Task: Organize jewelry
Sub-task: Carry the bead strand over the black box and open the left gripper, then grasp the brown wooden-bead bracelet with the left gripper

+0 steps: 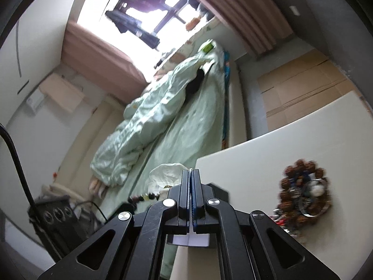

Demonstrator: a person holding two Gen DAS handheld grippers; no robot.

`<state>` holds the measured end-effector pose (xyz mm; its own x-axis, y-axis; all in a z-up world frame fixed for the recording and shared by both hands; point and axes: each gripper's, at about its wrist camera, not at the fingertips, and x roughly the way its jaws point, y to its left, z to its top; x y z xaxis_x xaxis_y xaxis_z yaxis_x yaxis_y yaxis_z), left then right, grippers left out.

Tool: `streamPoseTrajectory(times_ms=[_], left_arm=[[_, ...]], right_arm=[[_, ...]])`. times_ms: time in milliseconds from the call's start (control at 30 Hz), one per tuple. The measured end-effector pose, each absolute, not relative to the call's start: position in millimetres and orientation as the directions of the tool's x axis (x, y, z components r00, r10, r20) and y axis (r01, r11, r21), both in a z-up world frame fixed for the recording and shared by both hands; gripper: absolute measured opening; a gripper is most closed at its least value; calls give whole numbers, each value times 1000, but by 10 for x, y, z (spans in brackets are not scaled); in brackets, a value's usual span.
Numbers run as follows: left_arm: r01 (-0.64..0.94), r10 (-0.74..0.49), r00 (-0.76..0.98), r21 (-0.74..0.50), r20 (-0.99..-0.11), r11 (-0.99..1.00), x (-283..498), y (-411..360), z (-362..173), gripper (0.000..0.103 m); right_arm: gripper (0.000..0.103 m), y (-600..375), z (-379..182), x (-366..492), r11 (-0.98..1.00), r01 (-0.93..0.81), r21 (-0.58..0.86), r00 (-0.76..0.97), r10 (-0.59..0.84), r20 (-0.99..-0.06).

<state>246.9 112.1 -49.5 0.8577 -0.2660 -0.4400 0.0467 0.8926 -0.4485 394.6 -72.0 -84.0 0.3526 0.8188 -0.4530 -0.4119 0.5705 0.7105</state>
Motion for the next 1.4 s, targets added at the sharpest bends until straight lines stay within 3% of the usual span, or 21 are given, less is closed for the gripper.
streamPoseTrajectory(times_ms=[167, 200, 233, 300, 733, 833, 867, 900, 967, 1400], left_arm=[[2, -227, 860, -440, -458, 898, 2479, 1295, -482, 8], [-5, -221, 856, -436, -466, 900, 2483, 1325, -494, 8], [-9, -219, 853, -433, -473, 901, 2502, 1344, -505, 8], [-16, -213, 845, -422, -491, 906, 2516, 1367, -530, 8], [-100, -212, 711, -394, -671, 914, 3007, 1257, -1032, 8], [-104, -210, 704, -390, -679, 915, 3021, 1216, -1051, 11], [-105, -206, 699, -384, -685, 917, 3028, 1197, -1042, 21], [-108, -202, 694, -378, -691, 920, 3038, 1178, -1034, 43], [-115, -184, 706, -367, -683, 923, 3025, 1144, -998, 70], [11, -208, 704, -283, -679, 959, 3182, 509, -827, 72]], right_arm=[[5, -407, -1009, 3900, 554, -430, 713, 269, 833, -484], [14, -384, -1057, 3912, 552, -419, 721, 249, 833, -494], [35, -366, -1126, 3928, 564, -397, 724, 228, 825, -517], [45, -383, -1203, 3926, 578, -376, 724, 227, 815, -533], [45, -798, -1233, 3889, 582, -321, 747, 272, 812, -516], [45, -946, -1209, 3890, 587, -318, 744, 290, 808, -514], [45, -982, -1196, 3893, 586, -317, 745, 293, 808, -511], [45, -1018, -1187, 3898, 585, -316, 747, 295, 809, -509], [45, -1114, -1182, 3915, 585, -309, 749, 303, 808, -506], [45, -1832, -1284, 3993, 649, -215, 730, 384, 743, -548]])
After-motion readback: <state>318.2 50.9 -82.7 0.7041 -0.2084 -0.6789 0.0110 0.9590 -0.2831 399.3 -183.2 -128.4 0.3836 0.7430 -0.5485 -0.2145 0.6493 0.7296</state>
